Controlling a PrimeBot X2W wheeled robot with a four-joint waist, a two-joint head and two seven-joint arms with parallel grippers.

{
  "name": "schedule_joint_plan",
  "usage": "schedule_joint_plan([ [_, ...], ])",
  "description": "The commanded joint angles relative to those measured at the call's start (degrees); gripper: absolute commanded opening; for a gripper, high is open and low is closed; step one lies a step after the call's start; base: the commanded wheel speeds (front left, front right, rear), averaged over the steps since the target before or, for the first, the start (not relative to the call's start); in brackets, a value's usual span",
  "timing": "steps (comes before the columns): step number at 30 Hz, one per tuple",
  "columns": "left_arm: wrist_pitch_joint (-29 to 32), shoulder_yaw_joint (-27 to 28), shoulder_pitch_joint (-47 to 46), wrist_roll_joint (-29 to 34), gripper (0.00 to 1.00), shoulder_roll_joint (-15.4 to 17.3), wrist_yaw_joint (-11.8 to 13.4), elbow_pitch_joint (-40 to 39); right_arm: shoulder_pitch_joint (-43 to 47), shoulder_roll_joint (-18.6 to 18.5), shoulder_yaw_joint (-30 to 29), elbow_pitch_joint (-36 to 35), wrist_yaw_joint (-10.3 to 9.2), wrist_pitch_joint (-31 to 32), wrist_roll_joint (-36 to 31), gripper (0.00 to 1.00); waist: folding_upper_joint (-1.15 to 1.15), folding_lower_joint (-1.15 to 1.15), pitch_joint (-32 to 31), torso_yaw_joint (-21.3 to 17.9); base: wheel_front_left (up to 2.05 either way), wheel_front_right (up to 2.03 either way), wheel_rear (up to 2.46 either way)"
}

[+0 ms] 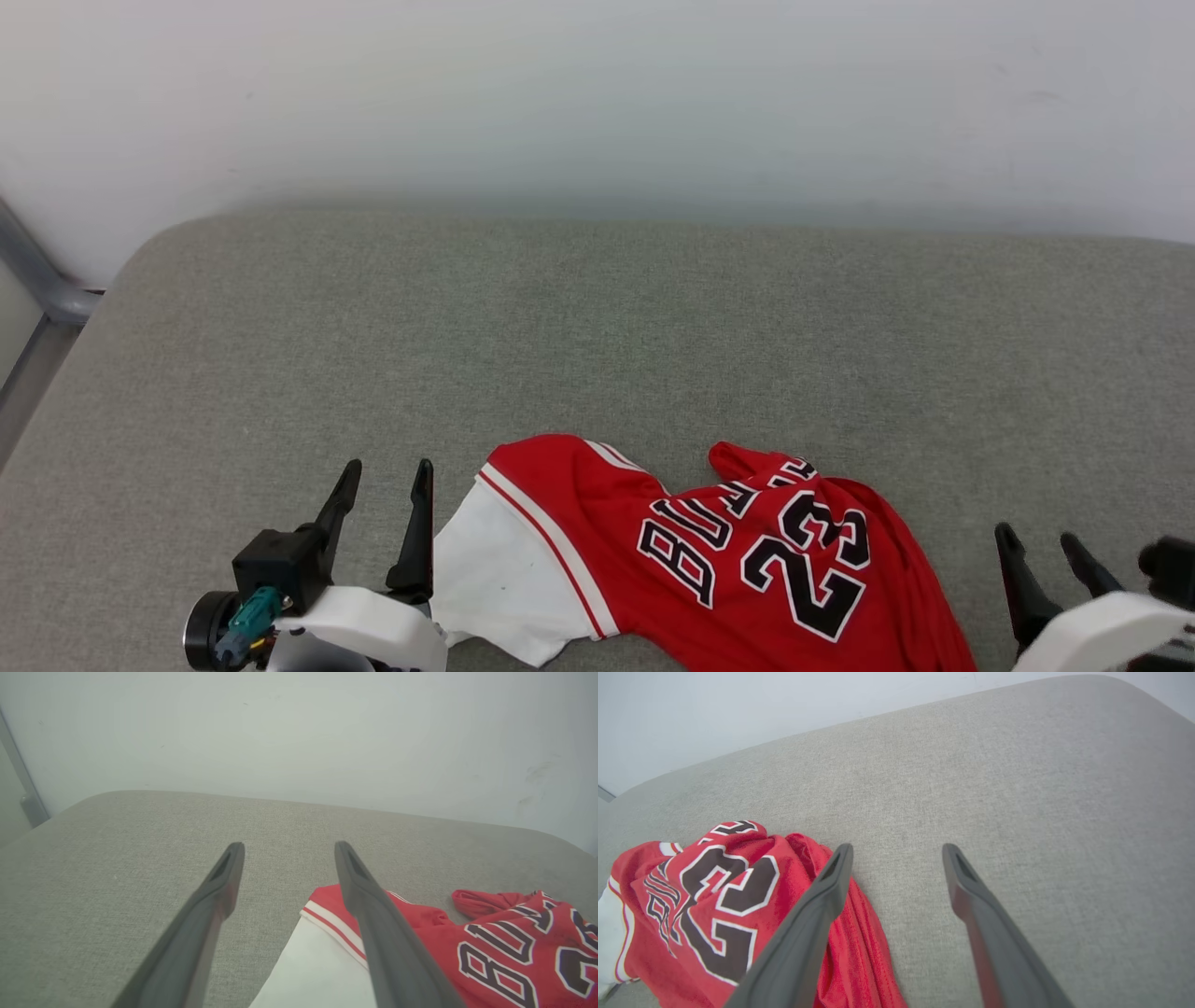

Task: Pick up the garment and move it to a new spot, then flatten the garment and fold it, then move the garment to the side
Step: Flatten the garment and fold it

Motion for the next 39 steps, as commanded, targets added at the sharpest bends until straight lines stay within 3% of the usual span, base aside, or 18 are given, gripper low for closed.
schedule_joint_plan([
  [1,-0.4,-0.1,-1.2,-0.2,1.00,-0.2,-0.1,-0.3,-3.0,-0.1,0.5,0.5,-0.02,0.0,-1.1,1.00,0.00,0.00,1.1,0.6,0.00,0.00,0.00],
  [6,-0.9,-0.4,-3.0,-0.3,1.00,-0.5,-0.4,-0.5,-11.5,-3.7,4.9,3.4,-0.02,8.4,-1.6,1.00,0.00,0.00,3.8,1.6,0.00,0.00,0.00],
  [13,-1.8,-0.8,-5.7,-0.4,1.00,-1.2,-1.6,0.2,-23.4,-10.8,16.2,5.3,-0.03,27.2,2.6,1.00,0.00,0.00,7.8,3.3,0.00,0.00,0.00],
  [18,-2.4,-1.0,-8.0,-0.3,1.00,-1.9,-2.3,1.0,-30.0,-14.7,25.0,6.2,-0.02,36.2,6.7,1.00,0.00,0.00,10.7,4.8,0.00,0.00,0.00],
  [24,-2.7,-0.6,-9.5,-0.1,1.00,-2.6,-2.8,1.8,-35.2,-17.5,35.2,11.2,-0.02,40.6,11.3,1.00,0.00,0.00,12.8,5.8,0.00,0.00,0.00],
  [31,-2.9,-0.4,-10.2,0.2,1.00,-3.2,-3.5,2.7,-35.3,-18.8,41.5,18.9,-0.02,44.7,15.8,1.00,0.00,0.00,13.7,6.7,0.00,0.00,0.00],
  [32,-2.9,-0.3,-10.2,0.3,1.00,-3.3,-3.5,2.8,-35.0,-19.0,42.2,19.8,-0.02,45.3,16.2,0.94,0.00,0.00,13.7,6.8,0.00,0.00,0.00],
  [33,-2.9,-0.2,-10.3,0.3,1.00,-3.4,-3.6,2.9,-34.8,-18.9,42.6,20.4,-0.02,45.3,16.8,0.34,0.00,0.00,13.8,6.9,0.00,0.00,0.00],
  [34,-3.0,-0.1,-10.4,0.4,1.00,-3.5,-3.6,3.1,-34.8,-18.9,43.0,21.0,-0.01,45.3,17.4,0.00,0.00,0.00,13.8,6.9,0.00,0.00,0.00],
  [39,-3.0,0.4,-9.5,0.4,1.00,-3.7,-3.7,3.7,-38.4,-19.4,41.9,20.8,-0.06,41.1,17.1,0.00,0.00,0.00,12.7,6.1,0.00,0.00,0.00],
])
